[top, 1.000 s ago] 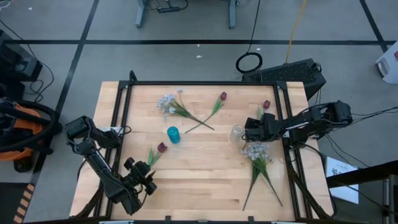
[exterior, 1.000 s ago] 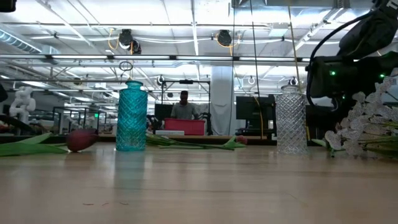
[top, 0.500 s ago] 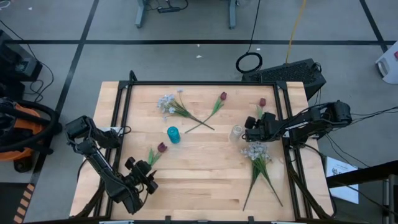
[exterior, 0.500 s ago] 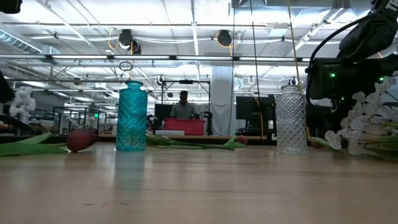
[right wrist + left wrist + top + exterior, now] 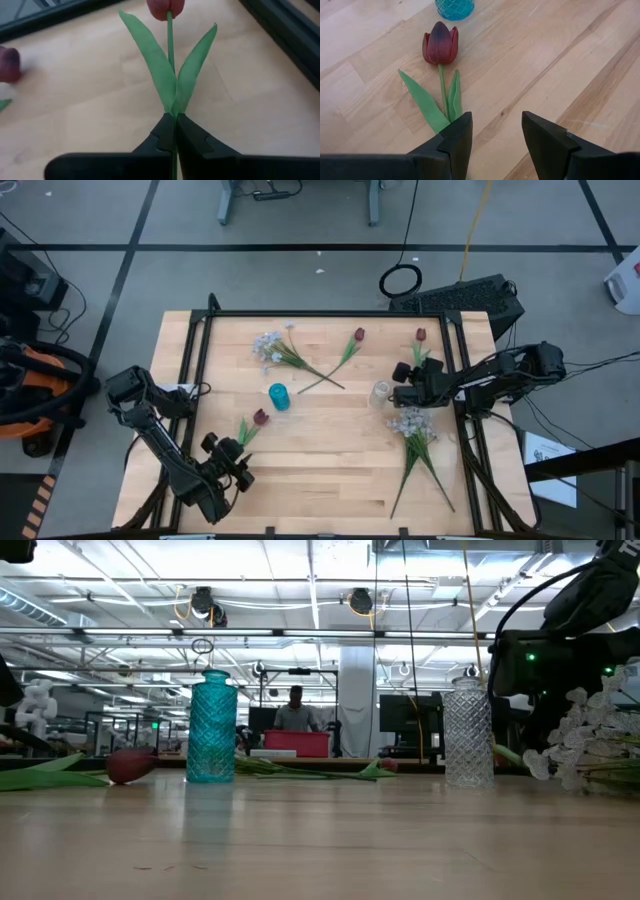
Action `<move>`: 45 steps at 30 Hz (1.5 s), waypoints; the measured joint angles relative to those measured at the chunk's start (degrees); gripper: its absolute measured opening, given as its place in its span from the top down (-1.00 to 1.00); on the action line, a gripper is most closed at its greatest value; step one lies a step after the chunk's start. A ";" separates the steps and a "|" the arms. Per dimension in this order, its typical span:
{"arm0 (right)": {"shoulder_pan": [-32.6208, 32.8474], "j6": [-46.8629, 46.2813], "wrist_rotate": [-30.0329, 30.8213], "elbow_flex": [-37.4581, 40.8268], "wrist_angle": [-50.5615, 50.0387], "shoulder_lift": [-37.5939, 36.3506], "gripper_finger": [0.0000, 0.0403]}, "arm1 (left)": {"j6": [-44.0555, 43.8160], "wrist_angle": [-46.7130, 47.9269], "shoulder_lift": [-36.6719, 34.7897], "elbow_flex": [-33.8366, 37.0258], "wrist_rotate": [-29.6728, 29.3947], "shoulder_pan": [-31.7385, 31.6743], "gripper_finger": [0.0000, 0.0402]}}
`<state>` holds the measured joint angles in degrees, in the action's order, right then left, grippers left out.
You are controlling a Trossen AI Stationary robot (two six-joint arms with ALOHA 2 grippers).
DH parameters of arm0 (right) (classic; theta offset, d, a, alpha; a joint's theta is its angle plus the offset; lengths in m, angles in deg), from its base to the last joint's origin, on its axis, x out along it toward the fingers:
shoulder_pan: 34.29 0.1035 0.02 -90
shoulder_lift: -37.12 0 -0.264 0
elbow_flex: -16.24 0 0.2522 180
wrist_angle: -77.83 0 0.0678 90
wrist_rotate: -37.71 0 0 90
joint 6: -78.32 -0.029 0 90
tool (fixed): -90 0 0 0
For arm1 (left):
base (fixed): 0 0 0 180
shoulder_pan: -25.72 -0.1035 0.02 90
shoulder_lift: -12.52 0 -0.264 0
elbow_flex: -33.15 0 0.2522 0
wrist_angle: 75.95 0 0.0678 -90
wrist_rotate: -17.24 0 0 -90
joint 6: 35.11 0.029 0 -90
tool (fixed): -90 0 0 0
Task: Sort flowers into vase by color
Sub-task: Move the right red tulip to the bottom left of the table
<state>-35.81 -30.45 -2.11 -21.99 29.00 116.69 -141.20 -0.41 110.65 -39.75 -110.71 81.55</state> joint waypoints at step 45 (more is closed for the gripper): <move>15.53 67.59 14.30 -39.33 -0.11 -19.09 1.00 | 34.68 -14.20 -18.00 -0.59 -24.56 -9.93 0.11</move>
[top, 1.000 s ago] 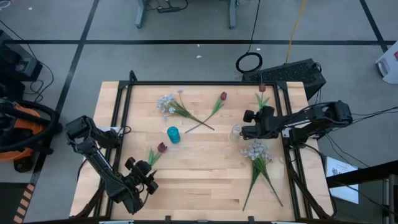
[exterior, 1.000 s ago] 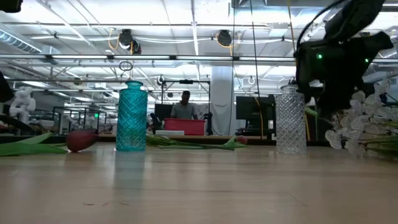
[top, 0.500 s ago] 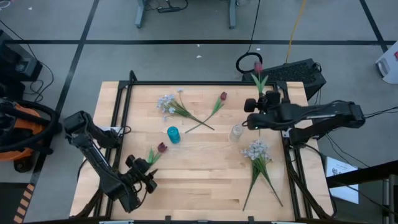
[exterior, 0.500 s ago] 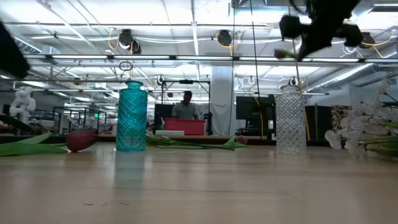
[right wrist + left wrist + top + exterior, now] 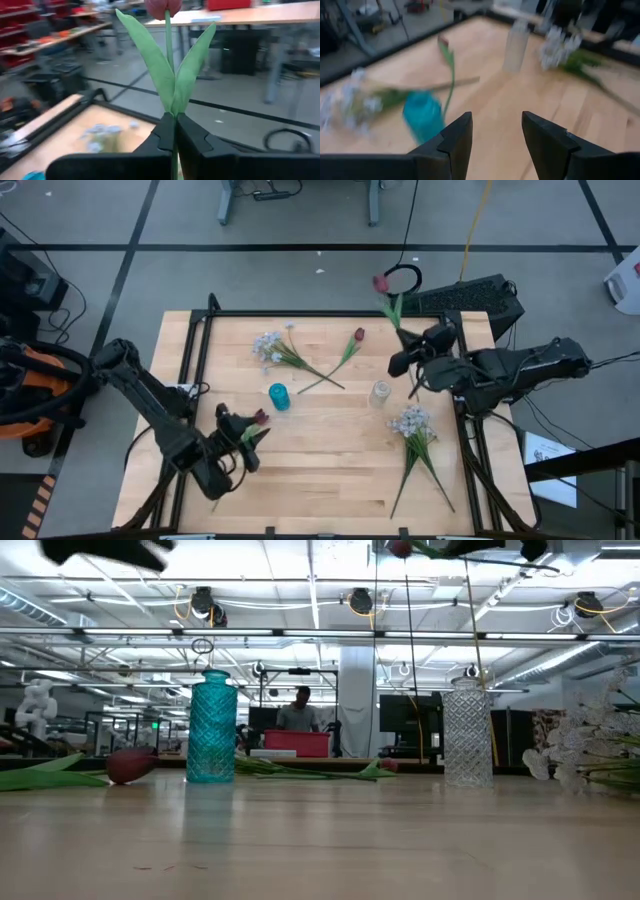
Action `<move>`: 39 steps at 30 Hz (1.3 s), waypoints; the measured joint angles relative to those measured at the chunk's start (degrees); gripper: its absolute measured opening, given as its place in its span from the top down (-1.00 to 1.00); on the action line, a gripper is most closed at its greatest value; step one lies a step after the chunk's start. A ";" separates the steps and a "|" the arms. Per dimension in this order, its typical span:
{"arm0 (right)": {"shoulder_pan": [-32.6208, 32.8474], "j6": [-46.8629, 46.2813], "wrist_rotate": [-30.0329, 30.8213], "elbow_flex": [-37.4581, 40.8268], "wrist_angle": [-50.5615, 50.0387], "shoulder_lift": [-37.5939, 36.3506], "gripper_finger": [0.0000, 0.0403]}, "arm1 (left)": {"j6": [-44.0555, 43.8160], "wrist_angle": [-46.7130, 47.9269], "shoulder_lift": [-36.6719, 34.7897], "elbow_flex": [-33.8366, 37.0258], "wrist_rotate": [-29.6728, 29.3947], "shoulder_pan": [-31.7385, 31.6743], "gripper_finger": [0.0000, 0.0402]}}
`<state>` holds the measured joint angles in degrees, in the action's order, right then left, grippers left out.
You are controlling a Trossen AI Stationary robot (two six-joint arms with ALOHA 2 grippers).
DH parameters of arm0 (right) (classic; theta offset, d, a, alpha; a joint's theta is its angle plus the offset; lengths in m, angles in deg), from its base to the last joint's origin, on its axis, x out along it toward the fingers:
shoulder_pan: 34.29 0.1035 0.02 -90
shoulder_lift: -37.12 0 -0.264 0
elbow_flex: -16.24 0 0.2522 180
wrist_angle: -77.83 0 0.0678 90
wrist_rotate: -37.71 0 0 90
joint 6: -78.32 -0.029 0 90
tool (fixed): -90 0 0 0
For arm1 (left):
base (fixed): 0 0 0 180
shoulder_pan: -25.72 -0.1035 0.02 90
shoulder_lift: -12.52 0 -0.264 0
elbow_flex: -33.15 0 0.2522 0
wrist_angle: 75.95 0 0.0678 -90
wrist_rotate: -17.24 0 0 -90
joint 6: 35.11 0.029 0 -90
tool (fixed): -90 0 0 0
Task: Sort flowers into vase by color
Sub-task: Move the right red tulip to the bottom left of the table
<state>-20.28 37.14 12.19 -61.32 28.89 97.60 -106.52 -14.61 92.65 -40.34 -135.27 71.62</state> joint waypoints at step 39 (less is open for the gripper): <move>9.69 36.55 -30.23 22.82 96.62 20.36 1.00 | 52.45 -81.33 14.32 0.02 39.97 -27.55 -0.12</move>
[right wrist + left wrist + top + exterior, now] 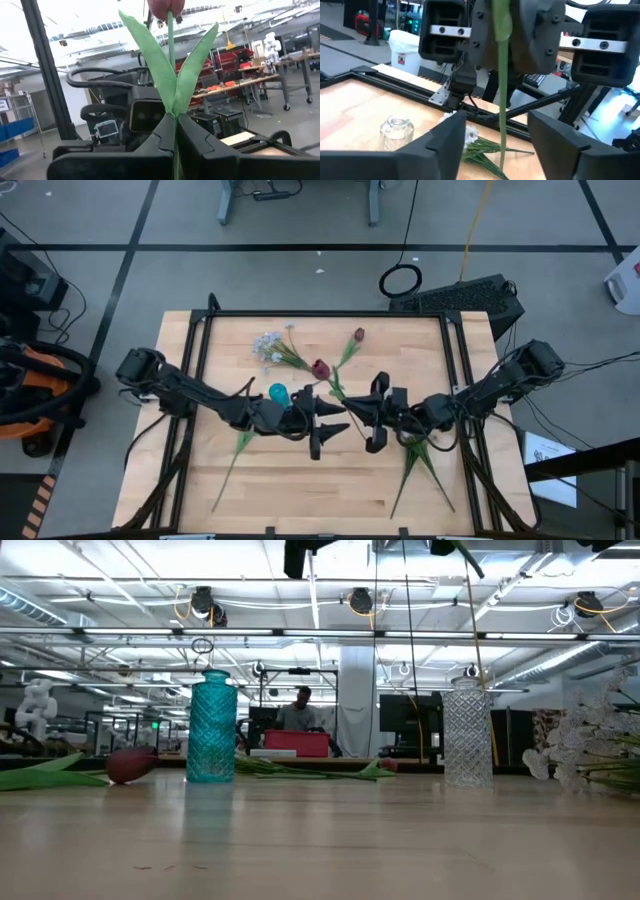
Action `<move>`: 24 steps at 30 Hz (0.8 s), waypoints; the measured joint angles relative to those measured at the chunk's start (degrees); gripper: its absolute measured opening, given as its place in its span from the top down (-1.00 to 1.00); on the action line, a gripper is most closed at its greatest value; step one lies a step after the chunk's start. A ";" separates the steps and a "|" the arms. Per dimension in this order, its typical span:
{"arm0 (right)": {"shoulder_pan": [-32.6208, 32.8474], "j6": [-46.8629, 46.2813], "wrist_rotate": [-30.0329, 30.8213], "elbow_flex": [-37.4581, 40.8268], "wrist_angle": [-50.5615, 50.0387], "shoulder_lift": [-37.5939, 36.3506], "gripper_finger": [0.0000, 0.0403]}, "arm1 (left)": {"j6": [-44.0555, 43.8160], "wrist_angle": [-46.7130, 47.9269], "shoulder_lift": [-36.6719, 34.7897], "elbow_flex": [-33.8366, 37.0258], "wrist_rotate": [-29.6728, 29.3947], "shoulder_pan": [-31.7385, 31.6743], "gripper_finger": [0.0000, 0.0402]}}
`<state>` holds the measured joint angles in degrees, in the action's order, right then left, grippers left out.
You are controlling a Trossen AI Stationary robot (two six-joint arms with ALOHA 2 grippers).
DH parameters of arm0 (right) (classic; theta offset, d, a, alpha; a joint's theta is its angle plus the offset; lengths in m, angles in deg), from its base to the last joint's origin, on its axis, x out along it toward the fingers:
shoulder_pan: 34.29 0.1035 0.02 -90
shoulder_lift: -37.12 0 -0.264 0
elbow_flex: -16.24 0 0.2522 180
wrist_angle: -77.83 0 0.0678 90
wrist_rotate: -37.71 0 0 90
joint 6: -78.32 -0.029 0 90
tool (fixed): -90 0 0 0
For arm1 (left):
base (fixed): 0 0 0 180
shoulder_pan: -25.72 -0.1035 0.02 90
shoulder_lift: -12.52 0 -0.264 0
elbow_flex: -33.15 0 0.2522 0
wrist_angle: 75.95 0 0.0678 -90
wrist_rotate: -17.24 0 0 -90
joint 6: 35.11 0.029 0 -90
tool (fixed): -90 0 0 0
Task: Sort flowers into vase by color
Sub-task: Move the right red tulip to the bottom left of the table
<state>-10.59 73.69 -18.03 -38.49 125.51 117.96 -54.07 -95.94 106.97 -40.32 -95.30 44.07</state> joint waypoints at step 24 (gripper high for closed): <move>0.05 2.59 -0.15 0.00 2.56 -0.02 1.00 | 8.91 -10.15 0.64 0.00 4.98 -3.15 -0.23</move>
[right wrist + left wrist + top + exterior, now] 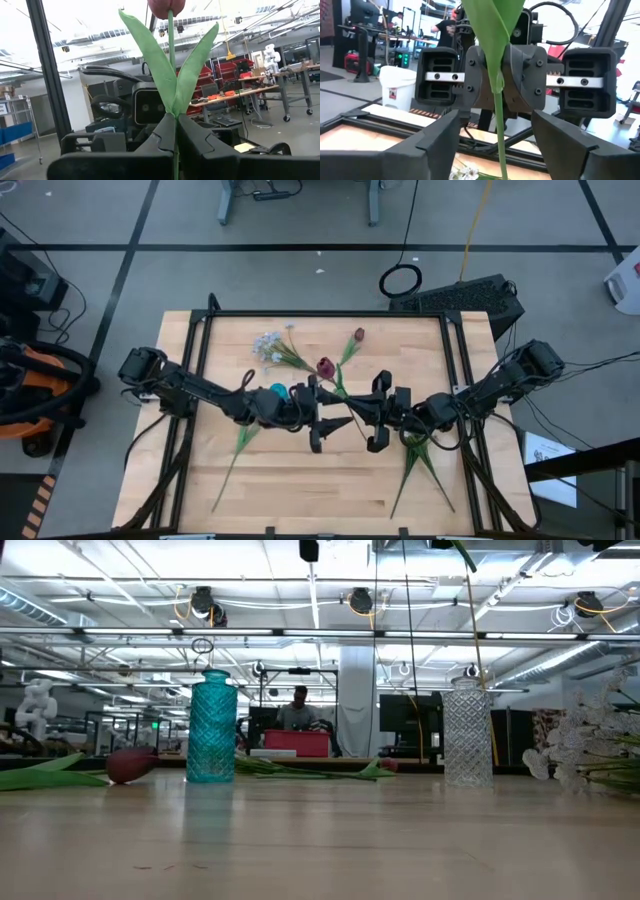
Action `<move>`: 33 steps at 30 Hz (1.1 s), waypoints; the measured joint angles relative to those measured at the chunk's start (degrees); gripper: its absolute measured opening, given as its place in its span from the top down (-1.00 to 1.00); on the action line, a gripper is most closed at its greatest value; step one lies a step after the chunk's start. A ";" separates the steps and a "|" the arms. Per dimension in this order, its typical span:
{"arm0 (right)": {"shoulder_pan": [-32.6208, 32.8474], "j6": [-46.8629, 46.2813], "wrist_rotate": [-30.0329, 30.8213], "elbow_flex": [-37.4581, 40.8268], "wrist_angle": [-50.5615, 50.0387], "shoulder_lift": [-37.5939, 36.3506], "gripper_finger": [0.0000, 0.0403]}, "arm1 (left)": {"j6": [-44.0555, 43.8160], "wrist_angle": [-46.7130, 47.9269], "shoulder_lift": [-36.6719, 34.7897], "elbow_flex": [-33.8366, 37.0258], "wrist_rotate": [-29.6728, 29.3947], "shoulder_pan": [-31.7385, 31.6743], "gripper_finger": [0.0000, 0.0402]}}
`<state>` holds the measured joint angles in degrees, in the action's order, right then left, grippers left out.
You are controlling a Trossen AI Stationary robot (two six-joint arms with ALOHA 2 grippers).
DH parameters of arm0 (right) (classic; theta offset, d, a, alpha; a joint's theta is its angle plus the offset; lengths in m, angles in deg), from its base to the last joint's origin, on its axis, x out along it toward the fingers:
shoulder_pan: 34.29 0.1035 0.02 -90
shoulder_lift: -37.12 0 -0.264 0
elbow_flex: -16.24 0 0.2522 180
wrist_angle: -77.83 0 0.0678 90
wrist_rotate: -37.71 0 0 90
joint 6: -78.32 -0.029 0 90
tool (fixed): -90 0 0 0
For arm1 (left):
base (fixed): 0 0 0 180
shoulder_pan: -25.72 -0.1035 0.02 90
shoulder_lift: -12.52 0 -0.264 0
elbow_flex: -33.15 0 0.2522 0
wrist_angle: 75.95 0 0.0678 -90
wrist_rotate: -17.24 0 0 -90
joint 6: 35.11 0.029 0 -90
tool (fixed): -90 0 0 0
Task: Sort flowers into vase by color
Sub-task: Move the right red tulip to the bottom left of the table
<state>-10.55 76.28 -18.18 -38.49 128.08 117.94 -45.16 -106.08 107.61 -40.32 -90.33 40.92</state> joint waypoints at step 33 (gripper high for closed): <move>1.22 -0.56 0.54 -0.04 -5.67 -0.02 0.26 | -0.11 20.87 -8.64 0.00 -1.22 2.54 0.98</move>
<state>-9.32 75.72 -17.64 -38.54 122.41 117.92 -45.27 -85.21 98.97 -40.32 -91.54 43.45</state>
